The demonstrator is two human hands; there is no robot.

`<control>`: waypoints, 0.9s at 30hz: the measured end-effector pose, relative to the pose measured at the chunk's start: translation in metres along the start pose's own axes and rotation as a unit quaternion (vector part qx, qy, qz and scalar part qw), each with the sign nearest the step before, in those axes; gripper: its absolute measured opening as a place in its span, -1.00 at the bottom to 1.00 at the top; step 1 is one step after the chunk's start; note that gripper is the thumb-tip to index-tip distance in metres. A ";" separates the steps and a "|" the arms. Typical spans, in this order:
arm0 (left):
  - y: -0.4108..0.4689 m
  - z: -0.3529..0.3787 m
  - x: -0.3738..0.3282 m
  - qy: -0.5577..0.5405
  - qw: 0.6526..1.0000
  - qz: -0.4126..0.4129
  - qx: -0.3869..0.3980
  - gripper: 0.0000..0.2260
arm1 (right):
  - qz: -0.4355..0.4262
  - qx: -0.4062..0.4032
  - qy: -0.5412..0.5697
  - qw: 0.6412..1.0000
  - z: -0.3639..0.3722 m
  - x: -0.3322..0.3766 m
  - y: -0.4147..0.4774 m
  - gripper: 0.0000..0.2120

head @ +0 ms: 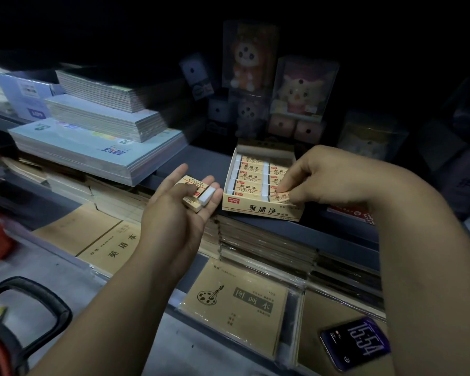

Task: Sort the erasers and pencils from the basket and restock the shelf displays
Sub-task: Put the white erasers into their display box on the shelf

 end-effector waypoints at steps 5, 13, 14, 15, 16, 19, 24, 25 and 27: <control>0.000 0.000 0.001 0.006 1.000 -0.001 0.003 -0.64 | 0.003 0.017 0.046 0.999 -0.004 -0.002 -0.004 -0.83; -0.001 -0.001 0.002 -0.001 1.000 -0.001 0.005 -0.65 | -0.005 0.053 0.054 0.997 0.003 -0.005 -0.003 -0.83; -0.002 0.000 0.002 -0.003 1.000 -0.003 0.005 -0.65 | -0.005 0.055 0.051 0.997 0.004 -0.006 -0.002 -0.81; -0.002 0.000 0.002 -0.005 1.000 -0.004 0.004 -0.64 | -0.005 0.055 0.049 0.997 0.005 -0.007 -0.001 -0.78; -0.002 0.000 0.002 -0.006 1.000 -0.005 0.004 -0.64 | -0.003 0.054 0.046 0.997 0.006 -0.008 0.000 -0.74; -0.003 0.000 0.002 -0.003 1.000 -0.006 0.006 -0.64 | 0.001 0.030 0.026 0.999 0.002 -0.010 0.000 -0.64; -0.005 0.004 -0.009 0.006 0.999 0.025 0.022 -0.47 | -0.032 -0.057 0.012 0.998 0.008 0.006 0.007 -0.65; -0.005 0.005 -0.012 0.002 0.999 0.032 0.022 -0.44 | -0.045 -0.077 0.014 0.996 0.011 0.010 0.010 -0.69; -0.005 0.005 -0.015 -0.011 0.999 0.032 0.023 -0.44 | -0.073 -0.108 0.033 0.991 0.016 0.019 0.013 -0.76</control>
Point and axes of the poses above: each hand's wrist, its own y-axis towards the middle knuckle, its own z-axis out of the palm, x = y × z, the point moved 7 cm from there along y, towards the middle knuckle, and after that the axes turned 9 degrees about -x, right-handed, at the moved point
